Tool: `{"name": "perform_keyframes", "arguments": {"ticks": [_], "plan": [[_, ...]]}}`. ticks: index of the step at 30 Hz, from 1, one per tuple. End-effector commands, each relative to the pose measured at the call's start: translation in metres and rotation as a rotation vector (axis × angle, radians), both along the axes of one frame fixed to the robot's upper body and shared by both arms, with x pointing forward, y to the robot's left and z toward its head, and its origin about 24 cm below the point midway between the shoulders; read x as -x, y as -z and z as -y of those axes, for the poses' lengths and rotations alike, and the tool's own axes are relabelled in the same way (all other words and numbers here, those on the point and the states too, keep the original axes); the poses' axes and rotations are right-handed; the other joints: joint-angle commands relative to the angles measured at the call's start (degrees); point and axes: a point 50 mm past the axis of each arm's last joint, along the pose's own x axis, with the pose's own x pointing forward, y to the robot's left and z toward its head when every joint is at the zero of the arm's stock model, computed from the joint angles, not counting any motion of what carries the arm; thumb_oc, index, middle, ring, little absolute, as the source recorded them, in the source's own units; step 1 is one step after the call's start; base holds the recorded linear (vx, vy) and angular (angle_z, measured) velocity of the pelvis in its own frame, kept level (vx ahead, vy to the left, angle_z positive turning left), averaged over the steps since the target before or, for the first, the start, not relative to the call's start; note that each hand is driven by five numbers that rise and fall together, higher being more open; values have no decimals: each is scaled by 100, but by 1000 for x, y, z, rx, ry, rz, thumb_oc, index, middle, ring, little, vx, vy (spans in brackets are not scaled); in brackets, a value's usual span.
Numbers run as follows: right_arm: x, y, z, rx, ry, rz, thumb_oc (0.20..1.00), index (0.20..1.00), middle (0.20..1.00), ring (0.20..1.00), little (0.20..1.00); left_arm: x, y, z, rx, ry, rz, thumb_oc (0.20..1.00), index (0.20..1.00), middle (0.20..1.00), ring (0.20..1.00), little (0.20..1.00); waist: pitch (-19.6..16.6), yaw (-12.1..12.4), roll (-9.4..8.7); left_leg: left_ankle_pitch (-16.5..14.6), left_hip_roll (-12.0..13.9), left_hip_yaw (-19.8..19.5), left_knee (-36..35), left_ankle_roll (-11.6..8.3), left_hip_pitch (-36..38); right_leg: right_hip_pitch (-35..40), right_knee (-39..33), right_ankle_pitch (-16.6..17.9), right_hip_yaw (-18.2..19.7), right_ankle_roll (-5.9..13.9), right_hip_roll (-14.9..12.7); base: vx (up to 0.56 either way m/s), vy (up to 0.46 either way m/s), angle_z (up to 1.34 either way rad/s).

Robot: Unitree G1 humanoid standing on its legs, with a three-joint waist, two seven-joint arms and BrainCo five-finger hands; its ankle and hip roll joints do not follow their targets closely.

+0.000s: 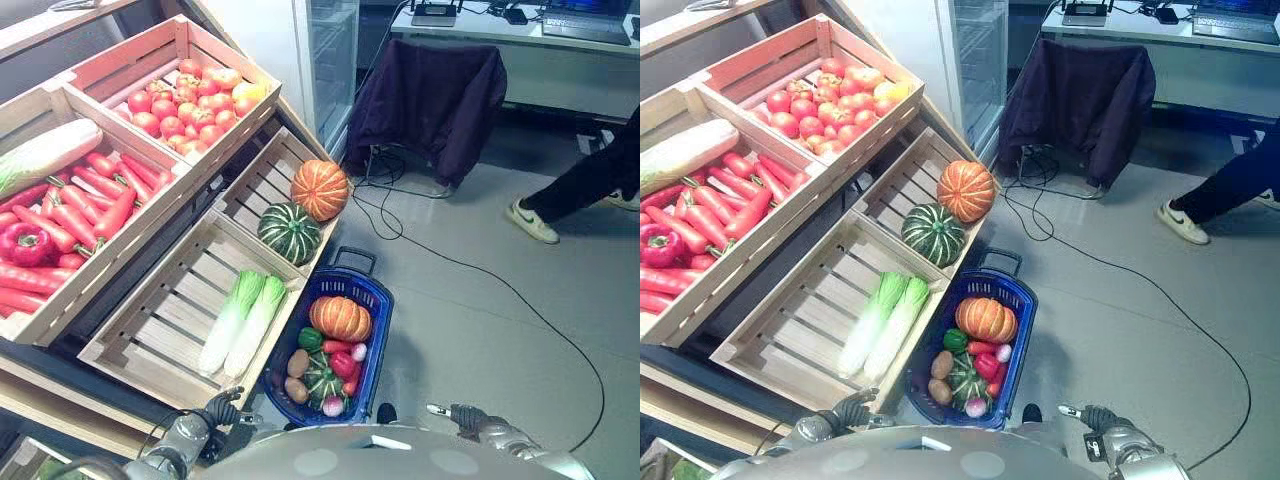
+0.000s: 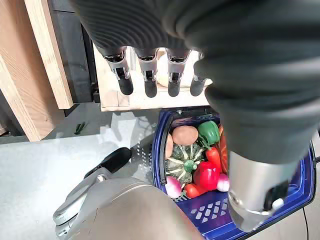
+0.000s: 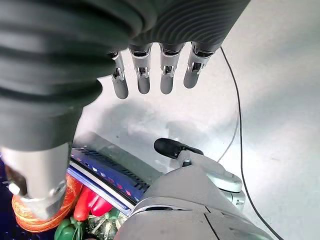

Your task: Pick up fruits and vegetables into the basket

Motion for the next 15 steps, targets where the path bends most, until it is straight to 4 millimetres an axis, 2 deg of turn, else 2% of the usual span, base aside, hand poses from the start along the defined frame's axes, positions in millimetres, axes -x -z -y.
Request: {"name": "perform_keyframes", "arguments": {"ticks": [1, 15], "plan": [[-18, -2, -5, -5, 27, 28, 1000, 1000, 1000, 1000, 1000, -19, -5, -7, -8, -56, 35, 1000, 1000, 1000, 1000, 1000, 227, -17, -236, -527, -149, -135, 41, 34, -111, 413, 62, -612, -42, 548, -285, 125, -21, -19], [-17, -2, -3, -2, 27, 30, 1000, 1000, 1000, 1000, 1000, -22, -6, -6, -7, -52, 67, 1000, 1000, 1000, 1000, 1000, 218, -17, -246, -548, -151, -125, 41, 42, -89, 428, 62, -621, -40, 546, -286, 0, 0, 0]]}}
